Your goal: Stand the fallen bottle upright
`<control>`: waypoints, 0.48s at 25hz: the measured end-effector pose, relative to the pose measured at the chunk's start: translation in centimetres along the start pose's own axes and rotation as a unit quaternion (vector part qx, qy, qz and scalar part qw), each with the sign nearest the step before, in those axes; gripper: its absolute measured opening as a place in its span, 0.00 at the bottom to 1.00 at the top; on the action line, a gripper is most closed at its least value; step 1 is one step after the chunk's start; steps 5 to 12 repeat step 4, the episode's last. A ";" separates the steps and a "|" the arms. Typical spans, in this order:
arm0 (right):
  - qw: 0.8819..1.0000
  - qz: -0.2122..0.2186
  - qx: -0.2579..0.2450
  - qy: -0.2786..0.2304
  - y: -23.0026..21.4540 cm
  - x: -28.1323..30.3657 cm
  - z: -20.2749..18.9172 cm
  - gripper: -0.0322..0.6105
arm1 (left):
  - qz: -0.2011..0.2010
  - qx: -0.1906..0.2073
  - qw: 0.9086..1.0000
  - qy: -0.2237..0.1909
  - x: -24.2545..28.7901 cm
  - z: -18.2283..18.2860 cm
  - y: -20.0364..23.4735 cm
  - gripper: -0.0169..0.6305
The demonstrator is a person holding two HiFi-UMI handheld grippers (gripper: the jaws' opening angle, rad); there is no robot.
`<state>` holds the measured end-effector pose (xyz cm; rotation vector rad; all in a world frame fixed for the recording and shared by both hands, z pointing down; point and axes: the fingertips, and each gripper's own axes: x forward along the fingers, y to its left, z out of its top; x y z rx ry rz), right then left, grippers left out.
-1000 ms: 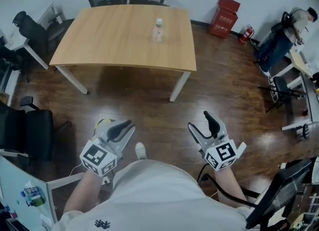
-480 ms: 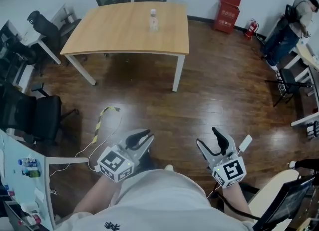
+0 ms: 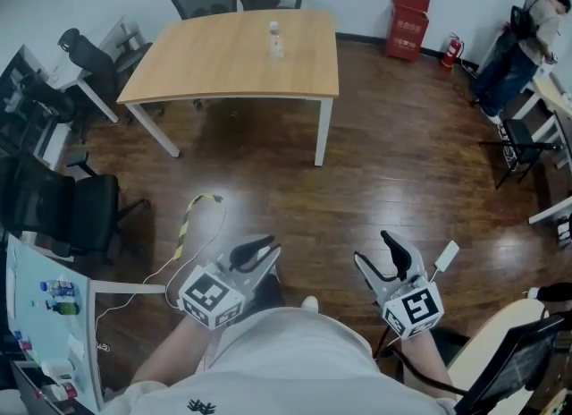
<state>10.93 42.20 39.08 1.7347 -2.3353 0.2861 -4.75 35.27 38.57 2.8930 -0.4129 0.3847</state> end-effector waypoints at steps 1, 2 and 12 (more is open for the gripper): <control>1.000 0.001 -0.001 0.001 0.1 0.3 0.1 0.48 | 0.001 -0.001 1.000 0.000 -0.2 -0.1 0.4 0.13; 1.000 0.001 -0.003 0.000 0.1 0.7 0.3 0.48 | 0.003 -0.002 1.000 0.000 -0.4 -0.1 0.8 0.13; 1.000 0.001 -0.006 -0.001 0.2 1.6 0.7 0.47 | 0.006 -0.002 1.000 0.001 -0.8 -0.3 1.7 0.13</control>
